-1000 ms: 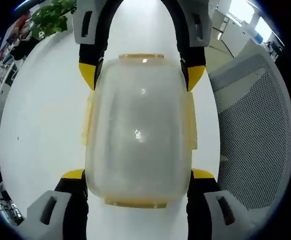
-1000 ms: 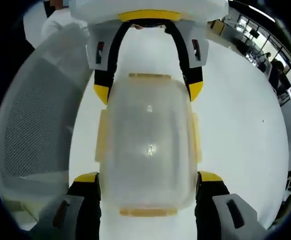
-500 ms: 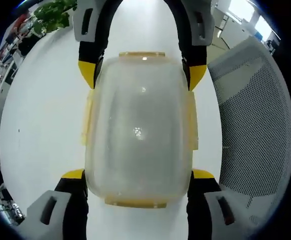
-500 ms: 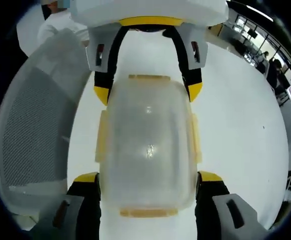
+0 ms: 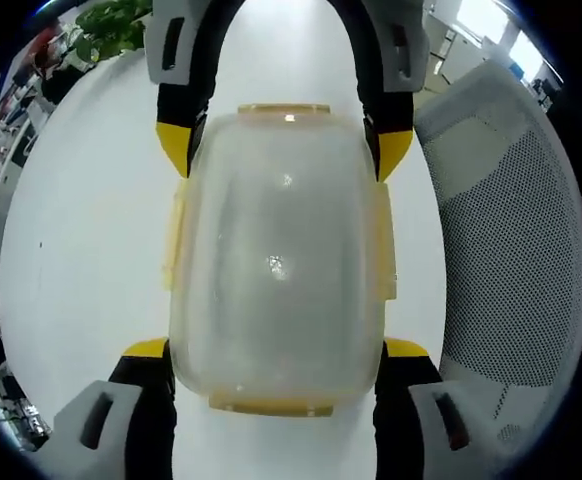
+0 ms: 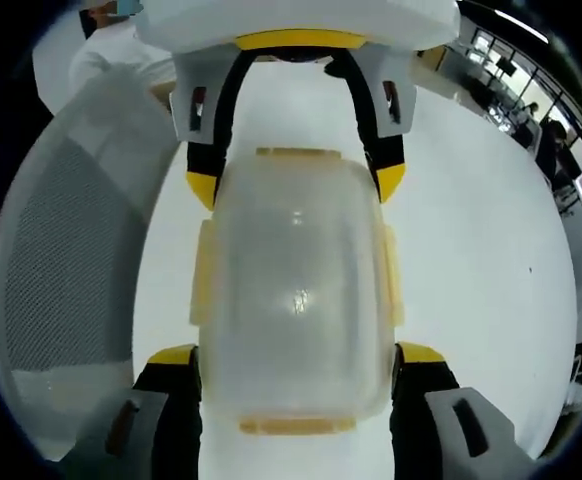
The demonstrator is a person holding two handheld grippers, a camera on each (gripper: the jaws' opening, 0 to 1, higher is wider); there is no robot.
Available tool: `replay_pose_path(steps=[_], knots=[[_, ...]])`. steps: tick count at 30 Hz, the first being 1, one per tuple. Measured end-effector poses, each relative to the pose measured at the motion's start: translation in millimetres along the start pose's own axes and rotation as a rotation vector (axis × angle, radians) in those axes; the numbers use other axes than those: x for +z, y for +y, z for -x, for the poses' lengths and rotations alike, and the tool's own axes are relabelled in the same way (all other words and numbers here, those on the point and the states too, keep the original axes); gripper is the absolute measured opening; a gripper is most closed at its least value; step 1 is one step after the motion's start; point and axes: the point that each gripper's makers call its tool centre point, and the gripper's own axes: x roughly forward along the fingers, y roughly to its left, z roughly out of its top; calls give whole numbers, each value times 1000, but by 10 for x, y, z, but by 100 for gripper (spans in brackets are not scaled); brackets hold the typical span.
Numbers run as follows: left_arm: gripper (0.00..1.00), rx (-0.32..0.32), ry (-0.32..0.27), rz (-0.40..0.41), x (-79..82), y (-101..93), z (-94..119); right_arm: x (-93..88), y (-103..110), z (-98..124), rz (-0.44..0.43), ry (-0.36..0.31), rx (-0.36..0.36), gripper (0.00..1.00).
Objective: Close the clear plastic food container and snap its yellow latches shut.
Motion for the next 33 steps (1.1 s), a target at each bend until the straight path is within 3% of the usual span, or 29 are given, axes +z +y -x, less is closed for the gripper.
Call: replay_pose_path(steps=[33], knots=[[82, 0, -5, -7, -367, 53, 72, 352, -29, -139, -9, 16, -3, 78]])
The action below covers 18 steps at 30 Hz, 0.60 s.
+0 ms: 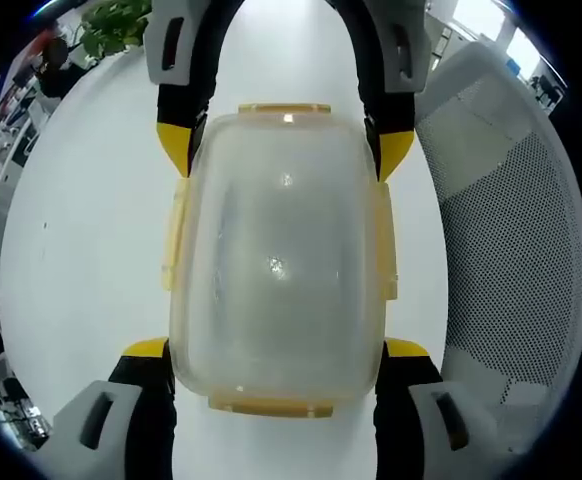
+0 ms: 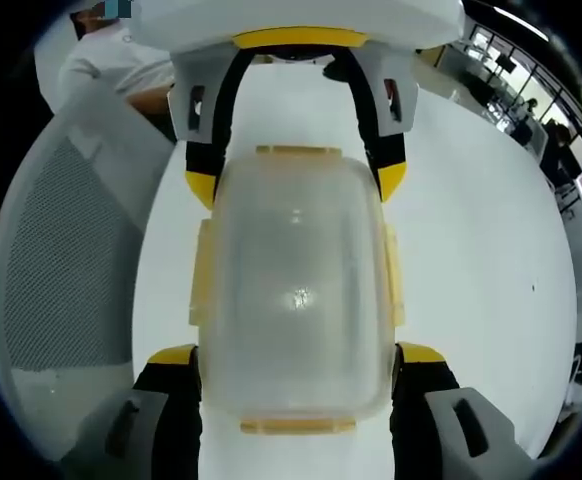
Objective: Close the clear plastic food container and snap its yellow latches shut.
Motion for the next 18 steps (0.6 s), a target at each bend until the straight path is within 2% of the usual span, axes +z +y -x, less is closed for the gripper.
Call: replay_pose_path(steps=[18], knots=[[82, 1, -3, -4, -161, 36, 33, 149, -37, -66, -8, 10, -3, 78]])
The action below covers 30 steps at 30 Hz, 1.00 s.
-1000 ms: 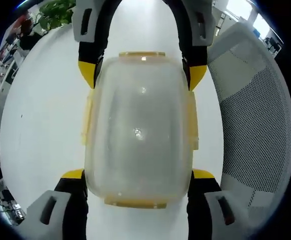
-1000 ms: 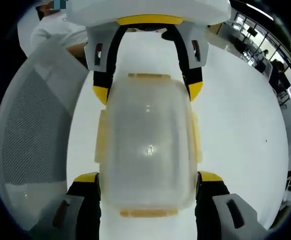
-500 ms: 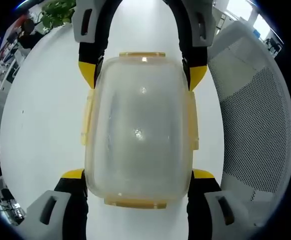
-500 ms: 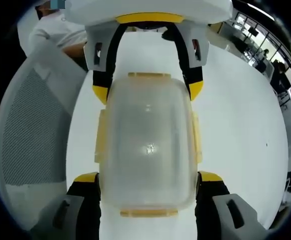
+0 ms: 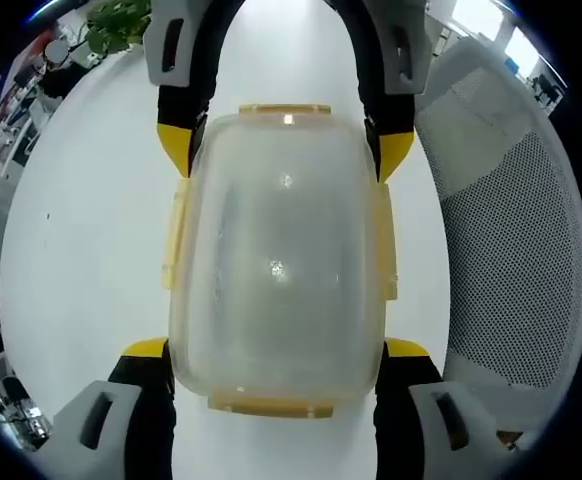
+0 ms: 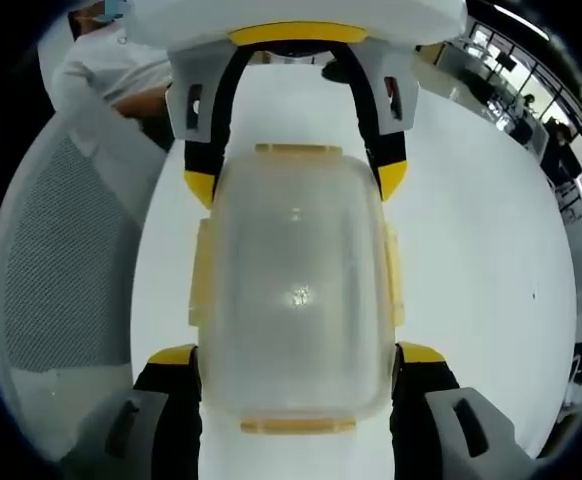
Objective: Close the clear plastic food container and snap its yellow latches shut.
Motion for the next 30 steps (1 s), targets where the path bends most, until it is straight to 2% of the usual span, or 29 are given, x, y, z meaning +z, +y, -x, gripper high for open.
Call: replay_pose_path(steps=[7, 16, 22, 30], knots=[[82, 3, -15, 2, 5, 2, -1, -5, 1, 1, -1, 13, 0, 78], [82, 4, -6, 1, 0, -3, -2, -7, 0, -2, -4, 23, -6, 78], [82, 5, -27, 6, 4, -5, 9, -3, -10, -2, 2, 21, -6, 78], [82, 7, -25, 9, -3, 69, 16, 11, -69, 3, 0, 21, -6, 78]])
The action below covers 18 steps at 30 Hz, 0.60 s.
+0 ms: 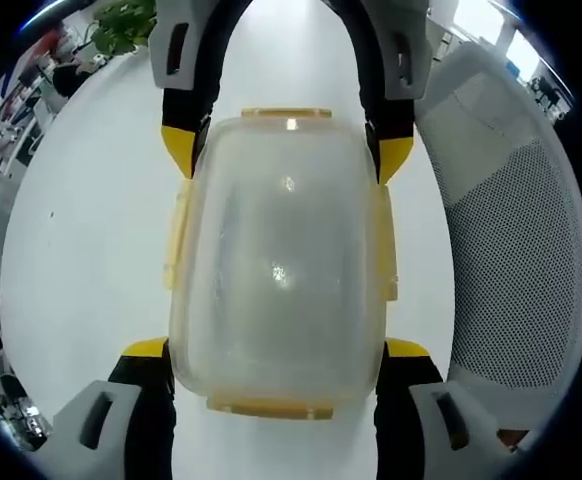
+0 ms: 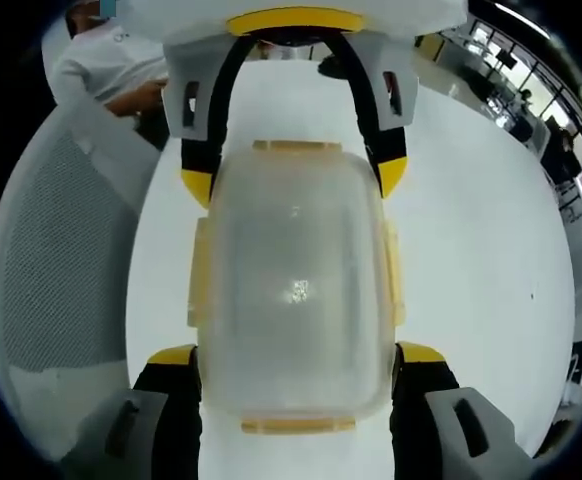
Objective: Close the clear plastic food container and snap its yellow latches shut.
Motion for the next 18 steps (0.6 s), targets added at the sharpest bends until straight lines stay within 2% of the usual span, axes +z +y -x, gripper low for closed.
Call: replay_pose_path(steps=[18], knots=[[83, 6, -11, 16, -14, 192, -8, 13, -194, -5, 10, 11, 4, 78]])
